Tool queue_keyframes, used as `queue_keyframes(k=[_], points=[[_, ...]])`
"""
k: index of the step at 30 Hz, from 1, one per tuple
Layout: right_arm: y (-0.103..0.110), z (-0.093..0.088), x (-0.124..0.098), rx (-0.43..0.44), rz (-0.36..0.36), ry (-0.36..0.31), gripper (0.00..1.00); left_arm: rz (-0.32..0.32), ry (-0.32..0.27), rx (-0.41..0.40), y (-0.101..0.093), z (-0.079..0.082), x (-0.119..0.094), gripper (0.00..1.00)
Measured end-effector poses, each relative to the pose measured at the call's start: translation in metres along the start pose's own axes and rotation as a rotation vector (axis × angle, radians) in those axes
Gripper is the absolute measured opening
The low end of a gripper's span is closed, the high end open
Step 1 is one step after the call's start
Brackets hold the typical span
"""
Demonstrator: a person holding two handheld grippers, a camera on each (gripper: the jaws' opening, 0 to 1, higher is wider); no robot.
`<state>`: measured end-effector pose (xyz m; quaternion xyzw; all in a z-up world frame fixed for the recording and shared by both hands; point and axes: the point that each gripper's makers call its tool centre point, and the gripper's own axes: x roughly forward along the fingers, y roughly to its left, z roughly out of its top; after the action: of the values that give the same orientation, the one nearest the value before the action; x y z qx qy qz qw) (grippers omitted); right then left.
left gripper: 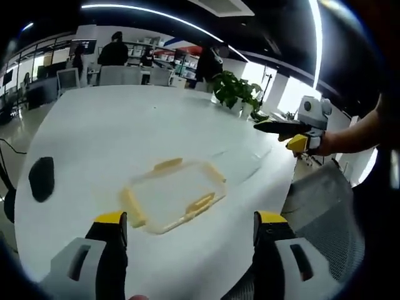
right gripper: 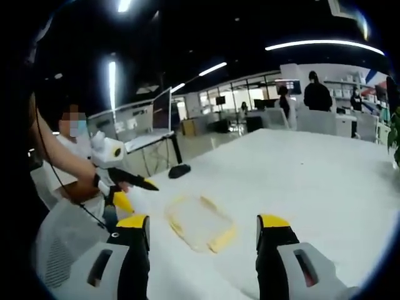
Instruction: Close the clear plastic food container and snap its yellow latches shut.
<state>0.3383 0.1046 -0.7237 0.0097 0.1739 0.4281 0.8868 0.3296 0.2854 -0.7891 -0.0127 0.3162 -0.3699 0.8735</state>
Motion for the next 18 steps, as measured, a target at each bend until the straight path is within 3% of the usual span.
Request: queue_keyframes(k=[10,18], points=[[0.002,0.0,0.008,-0.005,0.017,0.01,0.69,-0.011,0.013,0.001,0.005,0.001,0.001,0.83],[0.004,-0.007,0.011,-0.016,0.045,0.06,0.65,-0.026,0.027,0.006,0.005,0.0,0.004,0.83]])
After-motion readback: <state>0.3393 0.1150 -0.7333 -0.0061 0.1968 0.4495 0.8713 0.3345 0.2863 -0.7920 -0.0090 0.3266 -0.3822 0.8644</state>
